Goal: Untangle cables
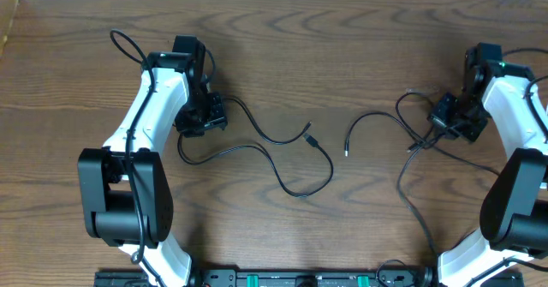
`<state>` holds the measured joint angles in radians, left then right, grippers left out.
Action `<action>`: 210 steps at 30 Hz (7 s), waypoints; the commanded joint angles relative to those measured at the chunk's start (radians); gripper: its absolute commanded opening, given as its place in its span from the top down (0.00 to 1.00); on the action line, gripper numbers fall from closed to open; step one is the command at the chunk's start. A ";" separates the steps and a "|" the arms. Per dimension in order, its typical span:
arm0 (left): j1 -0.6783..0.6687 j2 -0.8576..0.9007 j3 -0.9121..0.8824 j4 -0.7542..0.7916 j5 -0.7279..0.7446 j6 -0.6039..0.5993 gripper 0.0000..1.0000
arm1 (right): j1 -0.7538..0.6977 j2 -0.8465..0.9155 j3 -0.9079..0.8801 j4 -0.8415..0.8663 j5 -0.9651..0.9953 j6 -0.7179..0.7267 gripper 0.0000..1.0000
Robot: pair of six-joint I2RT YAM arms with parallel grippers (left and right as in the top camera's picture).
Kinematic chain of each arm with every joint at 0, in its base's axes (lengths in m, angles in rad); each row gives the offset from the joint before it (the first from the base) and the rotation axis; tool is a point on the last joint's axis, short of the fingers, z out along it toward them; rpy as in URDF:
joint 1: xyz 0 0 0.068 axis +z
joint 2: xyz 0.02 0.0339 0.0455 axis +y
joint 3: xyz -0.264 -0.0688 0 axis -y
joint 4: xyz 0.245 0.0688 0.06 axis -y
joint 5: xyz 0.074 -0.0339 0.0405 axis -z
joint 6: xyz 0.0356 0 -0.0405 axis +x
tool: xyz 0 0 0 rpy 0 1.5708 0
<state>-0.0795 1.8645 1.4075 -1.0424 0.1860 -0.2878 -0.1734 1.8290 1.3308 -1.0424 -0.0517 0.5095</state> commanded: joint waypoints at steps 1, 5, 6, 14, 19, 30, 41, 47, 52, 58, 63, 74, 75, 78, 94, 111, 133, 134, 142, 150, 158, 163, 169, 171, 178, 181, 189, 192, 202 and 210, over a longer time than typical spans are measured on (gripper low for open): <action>0.000 0.010 -0.010 -0.003 0.005 -0.002 0.49 | -0.004 -0.020 0.111 0.007 -0.004 -0.198 0.99; 0.000 0.010 -0.010 -0.002 0.005 -0.005 0.49 | -0.005 -0.029 0.280 -0.024 0.007 -0.265 0.99; 0.000 0.010 -0.010 -0.002 0.005 -0.005 0.49 | -0.007 -0.032 0.360 -0.024 0.040 -0.282 0.99; 0.000 0.010 -0.010 -0.003 0.005 -0.005 0.50 | -0.010 -0.037 0.666 0.154 0.397 -0.524 0.99; 0.000 0.010 -0.010 -0.003 0.005 -0.020 0.49 | -0.016 -0.037 0.716 0.313 0.650 -0.631 0.99; 0.000 0.010 -0.010 -0.003 0.005 -0.031 0.49 | -0.123 -0.027 0.668 0.325 0.679 -0.487 0.99; 0.000 0.010 -0.010 0.008 0.005 -0.032 0.50 | -0.148 -0.027 0.543 0.052 0.317 -0.459 0.98; 0.000 0.010 -0.010 0.005 0.006 -0.032 0.49 | -0.147 -0.027 0.438 -0.049 0.127 -0.403 0.99; 0.000 0.010 -0.010 0.004 0.005 -0.032 0.49 | -0.143 -0.027 0.298 -0.026 0.126 -0.406 0.98; 0.000 0.010 -0.010 0.005 0.005 -0.032 0.49 | -0.138 -0.027 0.150 0.060 -0.006 -0.421 0.89; 0.000 0.010 -0.010 0.004 0.006 -0.032 0.49 | -0.132 -0.027 0.051 0.152 0.020 -0.418 0.48; 0.000 0.010 -0.010 0.008 0.005 -0.031 0.50 | -0.126 -0.027 -0.142 0.296 0.094 -0.246 0.30; 0.000 0.010 -0.010 0.009 0.005 -0.031 0.49 | -0.124 -0.027 -0.163 0.315 0.095 -0.244 0.29; 0.000 0.010 -0.010 0.009 0.005 -0.032 0.49 | -0.115 -0.027 -0.236 0.404 0.126 -0.216 0.27; 0.000 0.010 -0.010 0.008 0.005 -0.032 0.49 | -0.113 -0.032 -0.414 0.814 0.101 -0.131 0.99; -0.025 0.010 -0.029 0.037 0.005 -0.050 0.49 | -0.127 -0.209 -0.194 0.797 0.310 -0.343 0.84; -0.024 0.010 -0.056 0.054 0.002 -0.042 0.49 | -0.115 -0.225 0.119 0.161 0.000 -0.320 0.01; -0.024 0.010 -0.056 0.059 -0.009 -0.043 0.49 | -0.109 -0.225 0.138 0.126 -0.070 -0.320 0.01; -0.024 0.010 -0.056 0.069 -0.125 -0.050 0.49 | 0.030 -0.220 0.144 -0.082 -0.261 -0.328 0.01; -0.022 0.010 -0.056 0.255 -0.198 -0.050 0.49 | 0.257 -0.220 0.095 -0.082 -0.462 -0.253 0.07; -0.022 0.010 -0.056 0.386 -0.188 -0.092 0.49 | 0.455 -0.220 -0.054 0.108 -0.414 -0.159 0.25; 0.014 -0.046 0.041 0.071 -0.166 -0.124 0.50 | 0.592 -0.220 -0.129 0.314 -0.313 -0.159 0.22; 0.076 -0.203 0.055 -0.185 0.016 -0.159 0.50 | 0.728 -0.204 -0.149 0.491 -0.088 -0.159 0.27; 0.077 -0.238 0.052 -0.238 0.001 -0.159 0.50 | 0.766 -0.186 -0.149 0.558 -0.057 -0.159 0.27; 0.077 -0.265 -0.053 -0.301 0.001 -0.331 0.64 | 0.877 -0.048 -0.149 0.812 -0.044 -0.287 0.26; 0.077 -0.264 -0.123 -0.270 0.002 -0.392 0.65 | 0.910 0.024 -0.149 0.923 -0.043 -0.332 0.26; 0.077 -0.264 -0.272 -0.110 0.003 -0.444 0.65 | 0.940 0.211 -0.149 1.099 -0.028 -0.332 0.20; 0.077 -0.264 -0.321 -0.014 0.006 -0.444 0.65 | 0.939 0.267 -0.149 1.135 -0.028 -0.332 0.17; 0.073 -0.264 -0.391 0.068 0.008 -0.477 0.64 | 0.938 0.259 -0.149 1.066 -0.030 -0.331 0.85; 0.042 -0.264 -0.425 0.143 0.009 -0.478 0.62 | 0.931 0.143 -0.149 1.018 -0.042 -0.331 0.99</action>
<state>-0.0257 1.5963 1.0073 -0.9321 0.1898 -0.7593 0.7605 2.0571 1.1892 -0.0196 -0.0788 0.1772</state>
